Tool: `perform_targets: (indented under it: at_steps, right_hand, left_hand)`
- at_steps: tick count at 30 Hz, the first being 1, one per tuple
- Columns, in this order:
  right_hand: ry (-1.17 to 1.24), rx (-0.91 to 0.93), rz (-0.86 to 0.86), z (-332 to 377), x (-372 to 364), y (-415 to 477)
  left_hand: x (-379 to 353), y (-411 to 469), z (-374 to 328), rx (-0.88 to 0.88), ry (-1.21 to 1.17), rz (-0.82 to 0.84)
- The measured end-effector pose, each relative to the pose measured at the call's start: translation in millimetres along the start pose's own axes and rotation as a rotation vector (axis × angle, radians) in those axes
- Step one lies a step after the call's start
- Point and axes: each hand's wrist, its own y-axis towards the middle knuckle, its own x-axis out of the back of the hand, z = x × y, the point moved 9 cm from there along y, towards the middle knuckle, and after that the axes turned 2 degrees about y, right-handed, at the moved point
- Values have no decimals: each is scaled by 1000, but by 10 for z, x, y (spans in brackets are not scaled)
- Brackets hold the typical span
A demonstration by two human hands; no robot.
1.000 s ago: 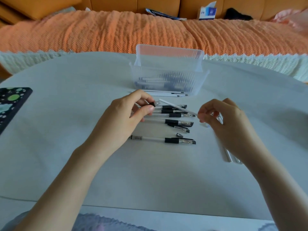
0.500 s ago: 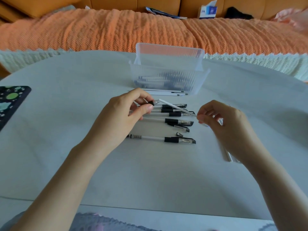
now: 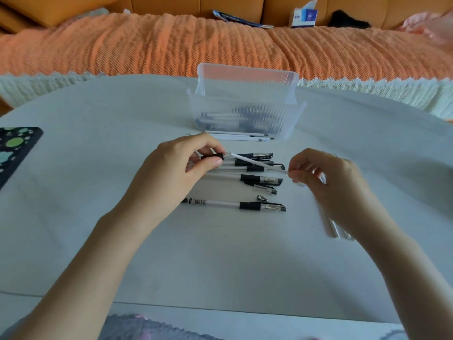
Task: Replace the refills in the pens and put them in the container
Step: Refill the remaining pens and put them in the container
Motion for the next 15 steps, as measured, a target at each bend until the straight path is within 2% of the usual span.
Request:
perform_targets:
  at_steps: [4, 9, 15]
  right_hand:
    - [-59, 35, -5, 7, 14, 0]
    - [-48, 88, 9, 112, -25, -8]
    - [136, 106, 99, 343, -216, -51]
  left_hand:
    - [-5, -16, -52, -66, 118, 19]
    - [-128, -46, -139, -116, 109, 91]
    - [-286, -83, -238, -158, 105, 118]
